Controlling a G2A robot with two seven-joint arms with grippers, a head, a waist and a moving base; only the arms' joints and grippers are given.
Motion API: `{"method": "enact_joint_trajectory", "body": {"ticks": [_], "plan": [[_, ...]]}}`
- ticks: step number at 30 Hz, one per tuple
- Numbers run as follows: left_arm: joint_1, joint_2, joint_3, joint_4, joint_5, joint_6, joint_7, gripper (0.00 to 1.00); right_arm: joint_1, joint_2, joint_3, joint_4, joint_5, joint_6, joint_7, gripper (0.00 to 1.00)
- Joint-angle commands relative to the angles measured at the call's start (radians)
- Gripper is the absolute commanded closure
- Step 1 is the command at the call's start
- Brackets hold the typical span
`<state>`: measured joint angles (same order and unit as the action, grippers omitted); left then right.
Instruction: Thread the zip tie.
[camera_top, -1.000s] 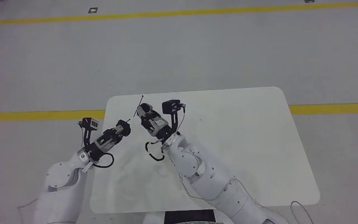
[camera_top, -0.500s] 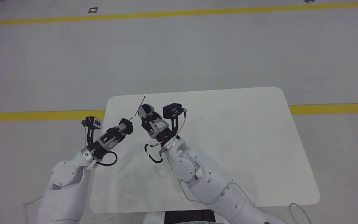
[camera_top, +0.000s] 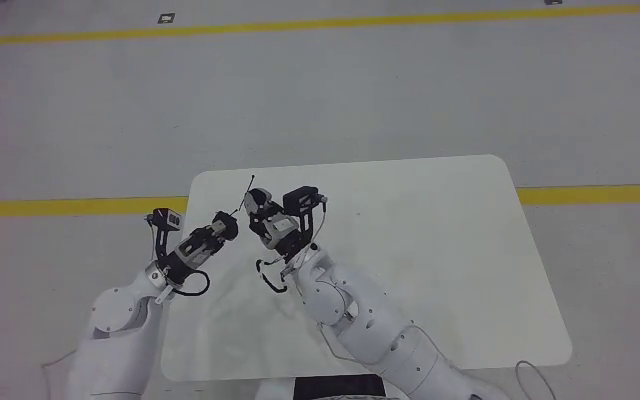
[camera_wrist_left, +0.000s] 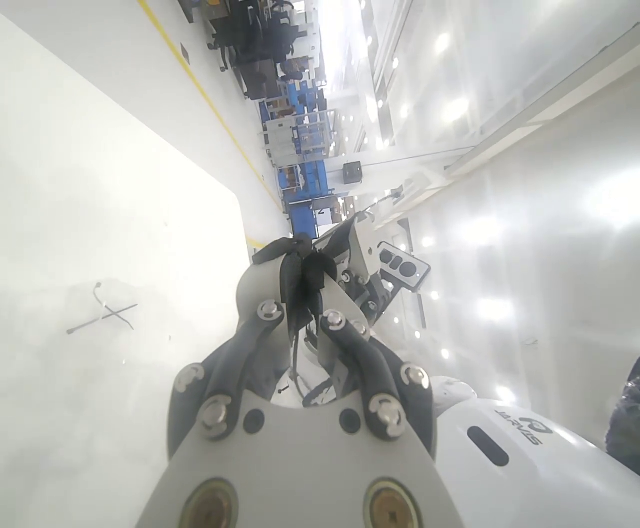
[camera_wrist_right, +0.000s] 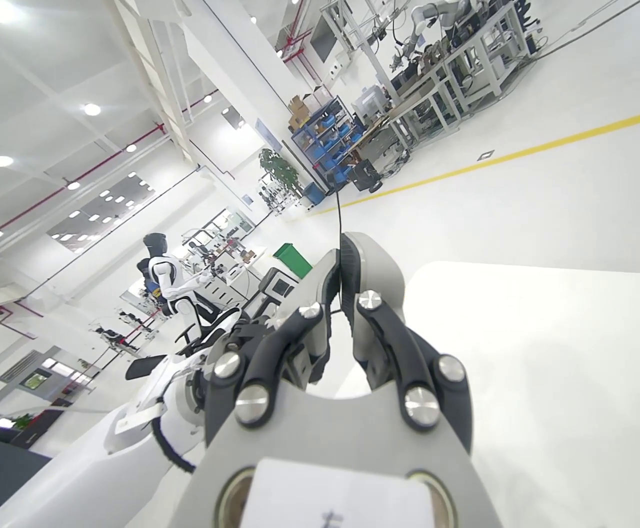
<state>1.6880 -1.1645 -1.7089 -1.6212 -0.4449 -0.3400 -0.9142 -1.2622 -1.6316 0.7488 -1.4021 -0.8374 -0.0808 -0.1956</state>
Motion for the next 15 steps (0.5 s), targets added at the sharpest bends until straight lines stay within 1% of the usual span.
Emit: {"method": "enact_joint_trajectory", "body": {"ticks": [1, 8, 15], "plan": [[0.0, 0.0, 0.0, 0.0, 0.0, 0.0, 0.0, 1.0, 0.003, -0.003, -0.002, 0.005, 0.001, -0.001, -0.004, 1.0], [0.0, 0.0, 0.0, 0.0, 0.0, 0.0, 0.0, 1.0, 0.018, -0.013, -0.013, 0.022, -0.001, 0.002, -0.008, 1.0], [0.0, 0.0, 0.0, 0.0, 0.0, 0.0, 0.0, 1.0, 0.019, -0.019, -0.013, 0.036, -0.004, 0.003, -0.007, 1.0]]}}
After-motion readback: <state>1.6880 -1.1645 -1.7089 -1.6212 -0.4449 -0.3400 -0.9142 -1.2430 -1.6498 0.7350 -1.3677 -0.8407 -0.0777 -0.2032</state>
